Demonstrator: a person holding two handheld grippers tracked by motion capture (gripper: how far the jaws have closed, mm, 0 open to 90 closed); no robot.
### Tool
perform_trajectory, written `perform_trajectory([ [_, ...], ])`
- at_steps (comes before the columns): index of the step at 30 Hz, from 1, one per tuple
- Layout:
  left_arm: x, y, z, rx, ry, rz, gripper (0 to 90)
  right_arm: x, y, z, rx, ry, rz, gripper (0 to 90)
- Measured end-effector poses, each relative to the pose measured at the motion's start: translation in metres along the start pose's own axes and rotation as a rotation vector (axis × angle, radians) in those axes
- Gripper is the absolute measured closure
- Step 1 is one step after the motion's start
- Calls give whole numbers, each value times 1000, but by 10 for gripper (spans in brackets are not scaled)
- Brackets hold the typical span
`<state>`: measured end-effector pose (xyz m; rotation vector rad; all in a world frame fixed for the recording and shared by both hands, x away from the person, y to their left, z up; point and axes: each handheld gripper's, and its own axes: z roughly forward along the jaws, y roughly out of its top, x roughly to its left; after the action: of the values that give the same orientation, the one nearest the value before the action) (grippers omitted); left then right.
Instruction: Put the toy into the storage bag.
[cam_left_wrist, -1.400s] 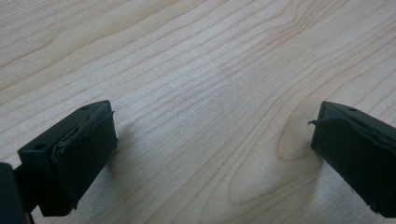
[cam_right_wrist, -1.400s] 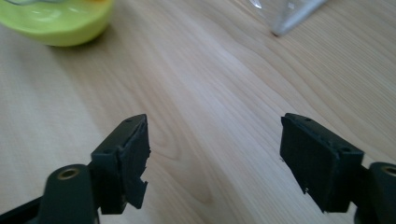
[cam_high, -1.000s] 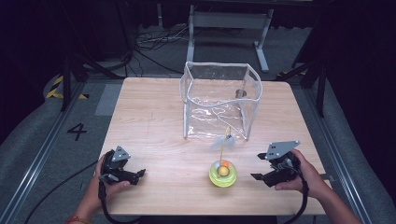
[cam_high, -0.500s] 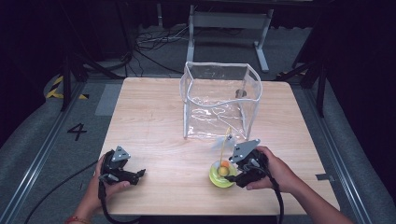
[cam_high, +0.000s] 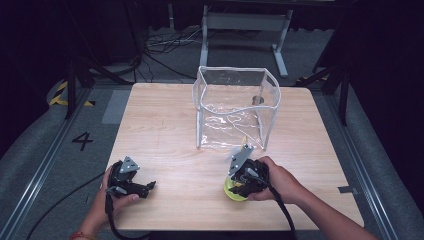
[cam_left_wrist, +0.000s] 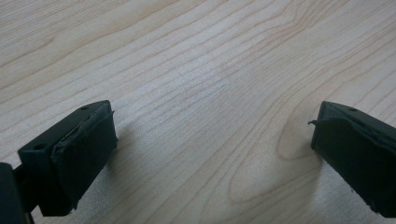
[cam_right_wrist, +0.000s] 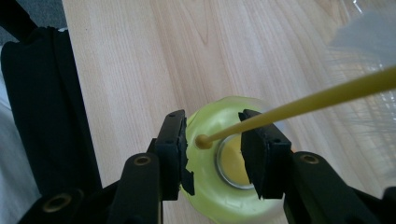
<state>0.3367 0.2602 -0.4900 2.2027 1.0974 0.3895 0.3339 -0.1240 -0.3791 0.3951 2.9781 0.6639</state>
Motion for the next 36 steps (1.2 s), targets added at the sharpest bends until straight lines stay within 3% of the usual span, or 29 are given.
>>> perform_trajectory([
  [1,0,0,0,-1,-1,-5,5,-1,1,-5,4,18,7,637],
  [7,0,0,0,0,0,-1,4,-4,10,-21,3,1,11,641],
  [10,0,0,0,0,0,0,4,-4,15,-23,2,-8,9,690],
  [13,0,0,0,0,0,0,4,-7,17,-27,-16,-15,-6,794],
  [18,0,0,0,0,-1,1,4,-9,17,-30,-22,22,-26,871],
  [20,0,0,0,2,-4,1,3,-6,17,-32,-7,10,-48,880],
  [27,0,0,0,2,-4,3,3,-9,12,-46,1,15,-52,882],
  [36,1,0,0,2,-8,6,4,-25,-1,-84,-28,-40,-30,882],
])
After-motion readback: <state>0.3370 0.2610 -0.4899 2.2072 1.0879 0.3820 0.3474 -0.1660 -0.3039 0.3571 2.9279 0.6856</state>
